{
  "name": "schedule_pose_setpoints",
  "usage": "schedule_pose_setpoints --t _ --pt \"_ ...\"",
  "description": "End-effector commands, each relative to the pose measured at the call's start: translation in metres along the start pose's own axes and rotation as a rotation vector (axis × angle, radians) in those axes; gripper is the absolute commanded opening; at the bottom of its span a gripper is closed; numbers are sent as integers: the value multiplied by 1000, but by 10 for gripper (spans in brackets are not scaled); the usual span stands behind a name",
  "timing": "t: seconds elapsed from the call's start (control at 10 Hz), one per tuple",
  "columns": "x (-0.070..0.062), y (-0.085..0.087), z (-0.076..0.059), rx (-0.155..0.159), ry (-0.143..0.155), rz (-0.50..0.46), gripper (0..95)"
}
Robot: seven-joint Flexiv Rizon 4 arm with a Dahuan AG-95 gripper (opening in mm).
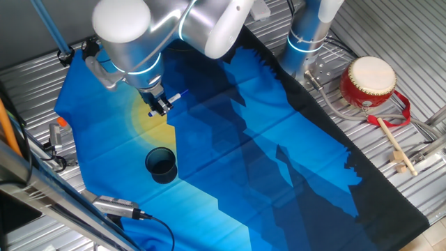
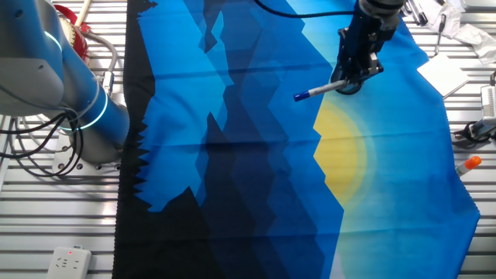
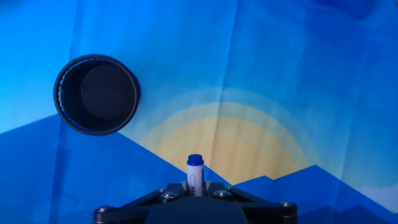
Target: Put the pen into the pen holder
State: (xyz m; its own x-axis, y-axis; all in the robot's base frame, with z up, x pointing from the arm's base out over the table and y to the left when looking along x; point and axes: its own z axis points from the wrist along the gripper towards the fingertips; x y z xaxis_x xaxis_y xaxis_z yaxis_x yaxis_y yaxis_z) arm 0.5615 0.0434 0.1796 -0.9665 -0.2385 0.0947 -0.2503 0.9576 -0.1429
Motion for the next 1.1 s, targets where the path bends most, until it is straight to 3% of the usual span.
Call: schedule_pose_setpoints --t 0.1,1.1 --pt "3 0 0 1 -8 -4 0" --pt "3 0 0 0 -4 10 0"
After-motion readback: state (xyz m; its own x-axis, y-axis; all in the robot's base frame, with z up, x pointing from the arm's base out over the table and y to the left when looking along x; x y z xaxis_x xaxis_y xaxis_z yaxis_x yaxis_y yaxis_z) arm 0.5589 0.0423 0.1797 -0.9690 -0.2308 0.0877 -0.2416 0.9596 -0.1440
